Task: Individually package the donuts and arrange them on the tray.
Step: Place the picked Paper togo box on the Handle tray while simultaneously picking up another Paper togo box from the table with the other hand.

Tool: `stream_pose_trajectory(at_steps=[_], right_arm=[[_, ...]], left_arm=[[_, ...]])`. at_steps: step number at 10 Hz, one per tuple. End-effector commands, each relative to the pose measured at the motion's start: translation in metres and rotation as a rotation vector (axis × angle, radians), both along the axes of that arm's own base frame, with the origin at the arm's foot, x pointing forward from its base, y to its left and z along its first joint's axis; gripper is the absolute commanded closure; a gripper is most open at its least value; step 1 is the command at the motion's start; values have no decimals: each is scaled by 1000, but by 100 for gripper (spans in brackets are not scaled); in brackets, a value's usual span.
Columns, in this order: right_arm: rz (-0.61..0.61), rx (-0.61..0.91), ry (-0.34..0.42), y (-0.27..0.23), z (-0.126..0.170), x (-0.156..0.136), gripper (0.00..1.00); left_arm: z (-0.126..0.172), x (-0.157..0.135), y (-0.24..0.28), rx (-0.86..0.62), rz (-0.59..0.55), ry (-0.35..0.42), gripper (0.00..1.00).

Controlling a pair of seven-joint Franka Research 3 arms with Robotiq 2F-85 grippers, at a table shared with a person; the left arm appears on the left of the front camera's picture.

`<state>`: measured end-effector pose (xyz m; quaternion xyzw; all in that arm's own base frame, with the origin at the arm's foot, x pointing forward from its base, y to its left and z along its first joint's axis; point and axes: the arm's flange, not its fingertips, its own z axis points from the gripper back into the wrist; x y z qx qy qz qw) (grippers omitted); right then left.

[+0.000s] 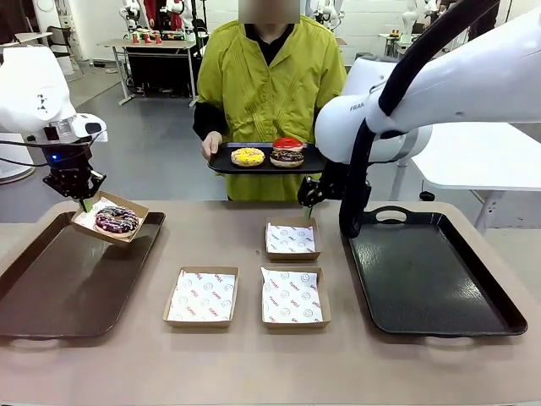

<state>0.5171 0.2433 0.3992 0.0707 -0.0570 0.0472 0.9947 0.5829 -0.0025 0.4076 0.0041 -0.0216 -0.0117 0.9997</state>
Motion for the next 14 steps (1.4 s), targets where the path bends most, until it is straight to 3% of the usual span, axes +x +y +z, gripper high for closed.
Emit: stream_pose_trajectory(at_steps=[1,8,11,13,14], right_arm=[[-31,-27,-8,16,-16,10,0],[-34,-46,-24,33,-59,25,0],[-93,-67,-56,30,-66,31,0],[-125,-26,-42,33,-58,27,0],[-61,-35,-26,20,-63,27,0]], left_arm=[[-3,7,1,-12,-23,-1,99],[-19,4,-1,-50,49,-5,99],[-24,2,-6,-62,77,-15,99],[-20,-1,-9,-29,109,31,99],[-22,4,-3,-54,59,7,99]])
